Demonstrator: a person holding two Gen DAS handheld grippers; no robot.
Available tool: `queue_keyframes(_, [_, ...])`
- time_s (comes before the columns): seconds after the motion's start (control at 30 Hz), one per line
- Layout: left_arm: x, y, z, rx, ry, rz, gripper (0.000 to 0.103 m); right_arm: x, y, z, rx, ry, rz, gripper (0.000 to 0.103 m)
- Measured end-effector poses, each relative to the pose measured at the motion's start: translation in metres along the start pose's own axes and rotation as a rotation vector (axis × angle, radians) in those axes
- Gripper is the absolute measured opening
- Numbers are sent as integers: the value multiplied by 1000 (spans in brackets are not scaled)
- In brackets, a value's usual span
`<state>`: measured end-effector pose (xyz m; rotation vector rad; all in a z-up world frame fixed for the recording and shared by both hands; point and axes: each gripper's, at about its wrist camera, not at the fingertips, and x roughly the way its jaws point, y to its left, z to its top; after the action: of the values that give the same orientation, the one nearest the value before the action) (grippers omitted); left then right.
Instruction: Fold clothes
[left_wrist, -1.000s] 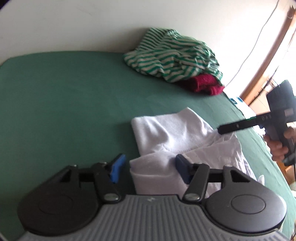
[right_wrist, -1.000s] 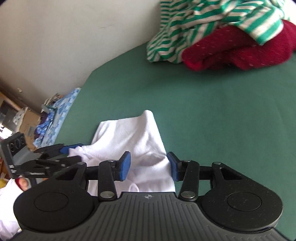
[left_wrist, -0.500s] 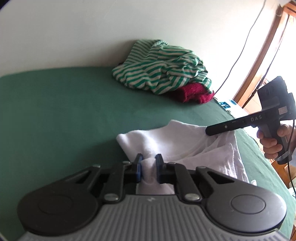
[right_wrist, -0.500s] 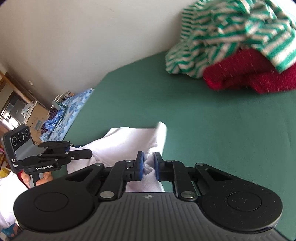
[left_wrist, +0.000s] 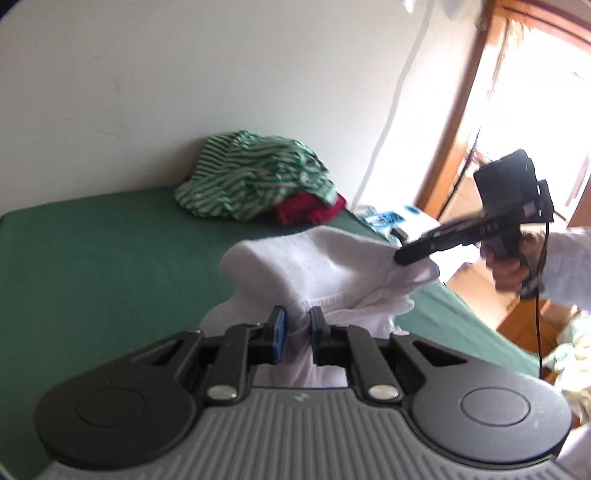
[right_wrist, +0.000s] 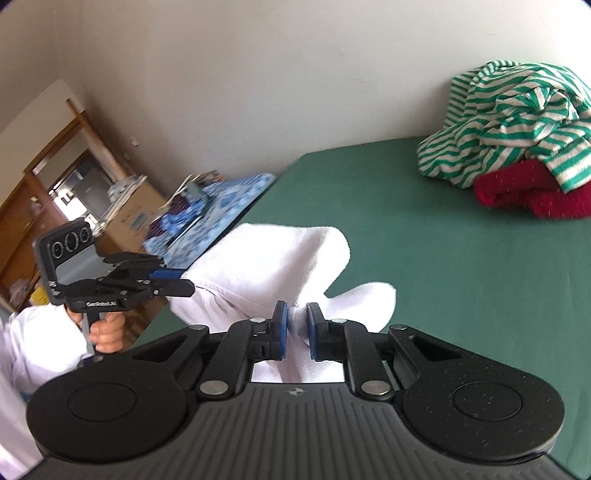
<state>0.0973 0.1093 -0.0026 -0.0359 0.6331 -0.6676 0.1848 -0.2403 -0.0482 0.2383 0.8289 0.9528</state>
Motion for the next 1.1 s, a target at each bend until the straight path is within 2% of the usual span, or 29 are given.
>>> queue_keyframes(0.1, [-20,-30,-19,51,32,-4,9,-15,20,-22,-23,40,14,12])
queue_keyframes(0.2, [-31,-58,-46,104,99,-1,9,-17,36,-49,-63,117,6,12])
queue_keyframes(0.33, [-28,-81,-87,152,203,-2,9,-5,49,-85,-105,222,-28,12])
queue_keyframes(0.4, [-20,-81,-103,146,240,10,10,5,49,-100,-102,247,-51,13])
queue_keyframes(0.53, [-20,-78,-115,144,272,35,9,1,54,-108,-64,209,-99,15])
queue_keyframes(0.63, [-43,-81,-108,169,237,60,11,-16,67,-105,-77,123,-145,29])
queue_keyframes(0.67, [-49,-81,-103,159,209,61,13,-20,71,-104,-89,105,-160,40])
queue_keyframes(0.7, [-52,-81,-99,146,183,60,18,-23,75,-104,-101,86,-176,42])
queue_keyframes(0.73, [-50,-82,-96,143,168,65,34,-21,78,-106,-109,72,-188,42])
queue_keyframes(0.77, [-48,-83,-94,141,153,69,45,-17,79,-107,-112,65,-197,41])
queue_keyframes(0.83, [-43,-84,-89,131,131,75,46,-9,81,-110,-126,52,-210,36])
queue_keyframes(0.9, [-26,-80,-91,83,166,60,46,-3,85,-116,-148,40,-219,36])
queue_keyframes(1.0, [-10,-83,-96,86,180,109,46,4,90,-123,-184,16,-266,36])
queue_keyframes(1.03, [-6,-85,-97,107,182,133,45,6,90,-125,-189,13,-281,34])
queue_keyframes(1.1, [-4,-91,-97,145,171,156,30,8,92,-129,-190,19,-294,20])
